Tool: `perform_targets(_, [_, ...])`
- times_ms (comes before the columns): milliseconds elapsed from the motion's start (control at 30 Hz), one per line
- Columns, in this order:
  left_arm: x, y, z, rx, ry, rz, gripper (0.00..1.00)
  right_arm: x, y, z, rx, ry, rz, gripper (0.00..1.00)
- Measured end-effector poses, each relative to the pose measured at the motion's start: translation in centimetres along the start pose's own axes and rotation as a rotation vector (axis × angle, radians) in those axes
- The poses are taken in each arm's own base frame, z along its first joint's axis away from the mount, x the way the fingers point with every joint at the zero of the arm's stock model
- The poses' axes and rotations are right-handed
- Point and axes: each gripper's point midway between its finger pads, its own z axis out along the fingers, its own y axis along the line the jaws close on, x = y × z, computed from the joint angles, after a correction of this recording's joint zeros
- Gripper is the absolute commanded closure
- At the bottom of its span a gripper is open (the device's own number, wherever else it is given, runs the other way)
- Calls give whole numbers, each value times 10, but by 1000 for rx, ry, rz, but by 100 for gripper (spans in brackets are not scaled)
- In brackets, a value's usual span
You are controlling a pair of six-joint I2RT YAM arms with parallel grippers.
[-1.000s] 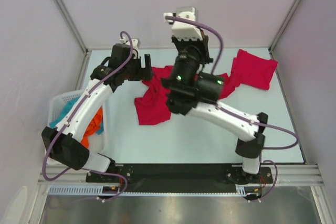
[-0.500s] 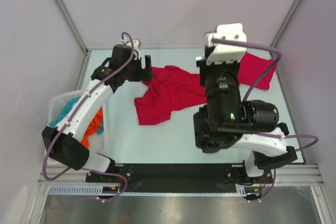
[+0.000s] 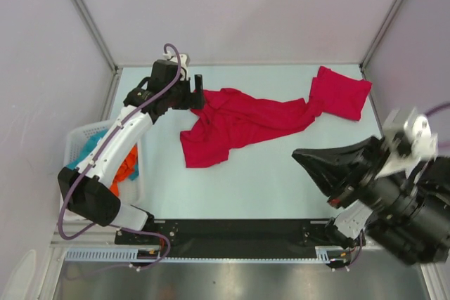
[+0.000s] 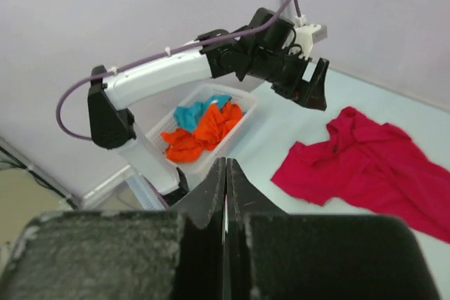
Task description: Fold and stack the t-shirts
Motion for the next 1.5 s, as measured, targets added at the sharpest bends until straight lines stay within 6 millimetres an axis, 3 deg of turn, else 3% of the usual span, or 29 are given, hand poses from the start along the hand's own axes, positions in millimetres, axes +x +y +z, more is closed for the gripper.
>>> perform_targets(200, [0,1,0,-8,-1,1,9,-14,-41,-9,-127,53,430,100])
perform_targets(300, [0,1,0,-8,-1,0,9,-14,-45,-12,-181,94,573,100])
perform_targets(433, [0,1,0,-8,-1,0,10,6,-7,-31,-306,156,576,99])
perform_targets(533, [0,1,0,-8,-1,0,10,35,28,-62,-453,216,537,95])
perform_targets(633, [0,1,0,-8,0,0,10,51,46,-88,-570,267,524,87])
perform_targets(767, [0,1,0,-7,0,1,10,49,56,-108,-663,322,551,56])
perform_targets(800, [1,0,0,-6,1,2,10,44,57,-110,-674,332,563,3])
perform_targets(833, [1,0,0,-5,1,3,10,37,58,-111,-683,341,576,0])
perform_targets(1100, [2,-2,0,-1,6,7,10,-6,83,-124,-686,341,591,0])
perform_targets(1500, [4,-7,-1,8,10,13,10,-22,172,-196,-688,272,424,0])
